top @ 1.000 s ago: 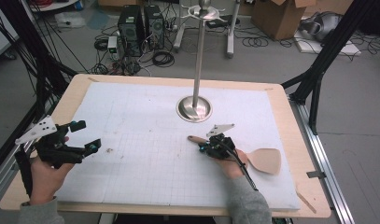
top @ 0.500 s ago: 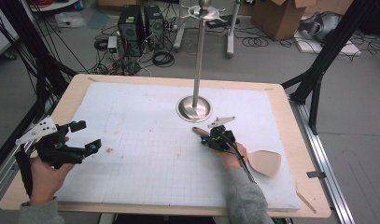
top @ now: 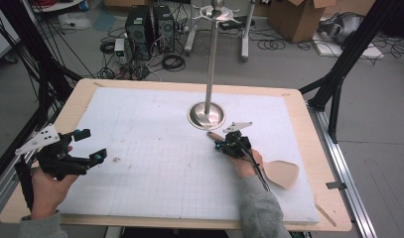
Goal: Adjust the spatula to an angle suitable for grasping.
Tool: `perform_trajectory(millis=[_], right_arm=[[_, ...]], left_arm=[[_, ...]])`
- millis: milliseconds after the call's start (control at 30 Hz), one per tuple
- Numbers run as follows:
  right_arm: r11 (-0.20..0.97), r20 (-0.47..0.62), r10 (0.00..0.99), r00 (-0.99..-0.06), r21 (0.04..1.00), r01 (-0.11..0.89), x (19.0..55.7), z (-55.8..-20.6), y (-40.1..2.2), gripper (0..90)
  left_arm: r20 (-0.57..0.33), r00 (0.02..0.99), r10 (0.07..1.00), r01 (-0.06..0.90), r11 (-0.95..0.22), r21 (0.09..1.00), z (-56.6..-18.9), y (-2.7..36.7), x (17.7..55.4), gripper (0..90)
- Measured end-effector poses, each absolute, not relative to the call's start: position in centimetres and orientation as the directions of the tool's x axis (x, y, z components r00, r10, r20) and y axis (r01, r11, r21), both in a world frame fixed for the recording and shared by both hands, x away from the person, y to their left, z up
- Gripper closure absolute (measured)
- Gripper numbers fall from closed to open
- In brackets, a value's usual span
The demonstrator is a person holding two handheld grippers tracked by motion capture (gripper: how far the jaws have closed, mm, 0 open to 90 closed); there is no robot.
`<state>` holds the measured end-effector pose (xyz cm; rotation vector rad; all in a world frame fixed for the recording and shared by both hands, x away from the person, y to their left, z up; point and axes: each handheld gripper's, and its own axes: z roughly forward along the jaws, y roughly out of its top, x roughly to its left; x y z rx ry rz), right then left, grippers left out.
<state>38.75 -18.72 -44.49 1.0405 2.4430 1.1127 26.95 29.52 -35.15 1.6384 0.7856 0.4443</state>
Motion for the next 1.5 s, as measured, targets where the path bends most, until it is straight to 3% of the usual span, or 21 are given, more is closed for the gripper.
perform_trajectory(millis=[367,767,1133,1500], right_arm=[[0.45,0.051,0.705,-0.708,0.739,0.502,38.6,-44.3,-18.8,90.0],[0.41,0.041,0.719,-0.694,0.781,0.471,37.3,-41.6,-21.4,90.0],[0.409,0.036,0.782,-0.622,0.724,0.556,36.6,-41.9,-27.1,90.0],[0.417,0.032,0.806,-0.59,0.678,0.606,36.0,-42.6,-29.6,90.0]], left_arm=[[-0.131,0.703,0.699,0.252,-0.072,0.965,-35.3,29.3,27.1,1.8],[-0.132,0.709,0.693,0.254,-0.076,0.964,-35.3,28.9,27.5,1.8],[-0.133,0.72,0.682,0.262,-0.089,0.961,-35.6,28.1,28.1,1.8],[-0.135,0.732,0.668,0.269,-0.102,0.958,-35.8,27.1,28.7,1.8]])
